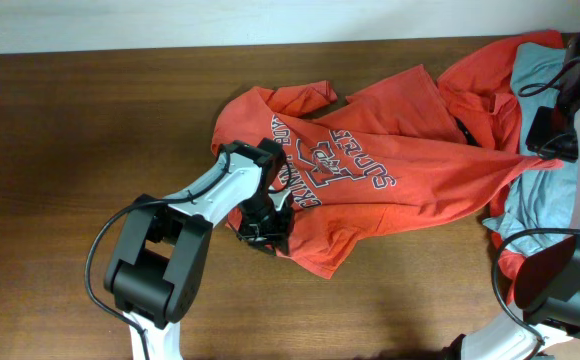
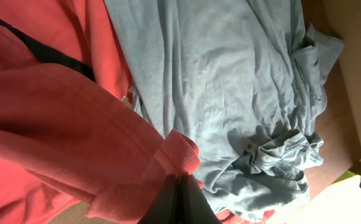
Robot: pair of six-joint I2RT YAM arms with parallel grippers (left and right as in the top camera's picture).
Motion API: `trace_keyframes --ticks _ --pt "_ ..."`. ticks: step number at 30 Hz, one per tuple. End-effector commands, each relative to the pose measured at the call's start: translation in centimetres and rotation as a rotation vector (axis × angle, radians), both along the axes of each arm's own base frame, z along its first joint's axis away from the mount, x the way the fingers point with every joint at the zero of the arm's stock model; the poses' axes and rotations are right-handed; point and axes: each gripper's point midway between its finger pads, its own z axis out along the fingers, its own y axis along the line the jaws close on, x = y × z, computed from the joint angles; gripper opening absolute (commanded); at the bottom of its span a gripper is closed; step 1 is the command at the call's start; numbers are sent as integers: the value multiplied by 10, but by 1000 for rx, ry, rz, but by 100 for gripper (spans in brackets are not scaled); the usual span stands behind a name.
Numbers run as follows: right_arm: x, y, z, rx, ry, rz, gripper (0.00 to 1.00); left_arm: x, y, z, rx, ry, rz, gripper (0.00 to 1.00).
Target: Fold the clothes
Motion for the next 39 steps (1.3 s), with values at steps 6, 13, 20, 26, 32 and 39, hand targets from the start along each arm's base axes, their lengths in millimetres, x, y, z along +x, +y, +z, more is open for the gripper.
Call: trace_keyframes --ticks 6,13,20,26,32,39 --pt "0 0 4 -3 -21 -12 4 10 5 1 37 -55 -1 0" --pt "9 12 3 69 -67 8 4 90 52 87 15 -367 116 0" --pt "18 32 36 145 -199 59 4 157 144 249 -57 -823 363 0" --pt "-6 42 112 87 -369 81 4 135 186 358 -62 -1103 459 0" --pt "-53 62 205 3 -612 116 4 80 207 441 -34 -1337 477 0" --pt "-84 73 264 -78 -793 144 4 50 237 489 37 -1509 561 0"
